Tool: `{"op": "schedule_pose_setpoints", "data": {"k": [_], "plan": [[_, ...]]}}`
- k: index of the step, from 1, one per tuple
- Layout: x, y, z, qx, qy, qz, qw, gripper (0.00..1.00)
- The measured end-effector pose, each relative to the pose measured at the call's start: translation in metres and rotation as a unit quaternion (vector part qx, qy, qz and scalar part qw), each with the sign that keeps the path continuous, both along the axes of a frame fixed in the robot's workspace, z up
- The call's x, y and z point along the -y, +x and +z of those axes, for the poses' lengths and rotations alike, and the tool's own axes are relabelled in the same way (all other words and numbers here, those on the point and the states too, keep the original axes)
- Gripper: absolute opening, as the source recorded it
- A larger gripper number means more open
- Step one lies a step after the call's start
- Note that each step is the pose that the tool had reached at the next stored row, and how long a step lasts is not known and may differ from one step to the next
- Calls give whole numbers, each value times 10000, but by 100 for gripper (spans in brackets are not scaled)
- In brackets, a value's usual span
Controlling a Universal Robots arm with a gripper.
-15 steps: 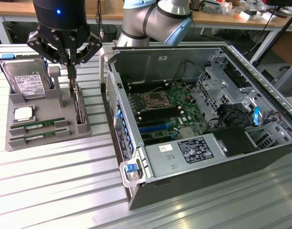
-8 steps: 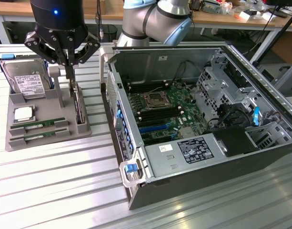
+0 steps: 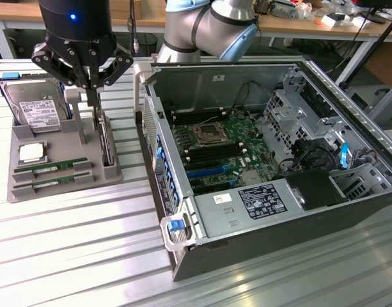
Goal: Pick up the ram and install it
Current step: 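Reach for the ram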
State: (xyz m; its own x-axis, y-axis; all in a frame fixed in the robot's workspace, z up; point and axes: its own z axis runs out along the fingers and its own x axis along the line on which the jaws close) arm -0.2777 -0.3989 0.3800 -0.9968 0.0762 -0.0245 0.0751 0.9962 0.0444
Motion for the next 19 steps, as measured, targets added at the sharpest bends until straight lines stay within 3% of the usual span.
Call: {"op": "schedule_pose_setpoints", "data": {"k": [11, 19], "plan": [[0, -131, -8, 0, 0, 0, 10000, 11], [0, -136, -8, 0, 0, 0, 10000, 11]]}}
